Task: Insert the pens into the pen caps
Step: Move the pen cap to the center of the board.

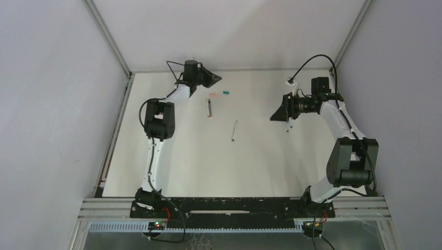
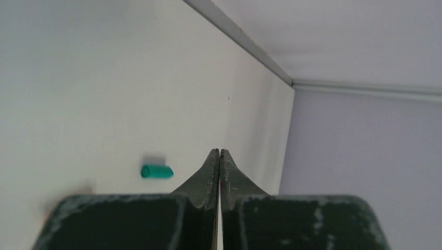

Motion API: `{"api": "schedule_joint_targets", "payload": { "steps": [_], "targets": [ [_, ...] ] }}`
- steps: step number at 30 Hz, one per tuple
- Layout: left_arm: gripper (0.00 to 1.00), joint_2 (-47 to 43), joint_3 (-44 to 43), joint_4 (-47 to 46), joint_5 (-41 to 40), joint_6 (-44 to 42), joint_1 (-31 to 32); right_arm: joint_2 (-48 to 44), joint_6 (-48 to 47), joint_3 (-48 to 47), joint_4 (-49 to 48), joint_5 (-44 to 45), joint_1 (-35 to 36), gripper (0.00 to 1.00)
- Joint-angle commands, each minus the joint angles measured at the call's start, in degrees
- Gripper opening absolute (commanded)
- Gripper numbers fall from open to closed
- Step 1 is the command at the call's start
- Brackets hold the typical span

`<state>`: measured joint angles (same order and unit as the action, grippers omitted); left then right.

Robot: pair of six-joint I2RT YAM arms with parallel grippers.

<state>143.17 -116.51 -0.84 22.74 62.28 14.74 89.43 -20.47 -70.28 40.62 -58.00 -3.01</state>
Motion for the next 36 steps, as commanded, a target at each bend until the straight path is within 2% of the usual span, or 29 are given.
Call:
{"api": "schedule_joint_targets", "payload": {
  "steps": [1,6,24,36],
  "targets": [
    [0.02,5.0,-8.8,-0.1,-0.4,7.7,-1.1,0.4,0.5,-1.6,0.1,-1.3,-0.7,0.59],
    [0.03,9.4,-13.9,4.1,0.2,8.8,-1.1,0.2,0.5,-1.6,0.1,-1.6,-1.1,0.59],
    [0.04,12.9,-15.2,8.3,6.1,8.6,0.5,-0.4,0.6,-1.6,0.0,-2.3,-2.7,0.59],
    [0.05,9.5,-9.2,9.6,8.3,7.1,2.0,-1.8,0.7,-1.6,0.0,-3.2,-3.6,0.59]
  ]
}}
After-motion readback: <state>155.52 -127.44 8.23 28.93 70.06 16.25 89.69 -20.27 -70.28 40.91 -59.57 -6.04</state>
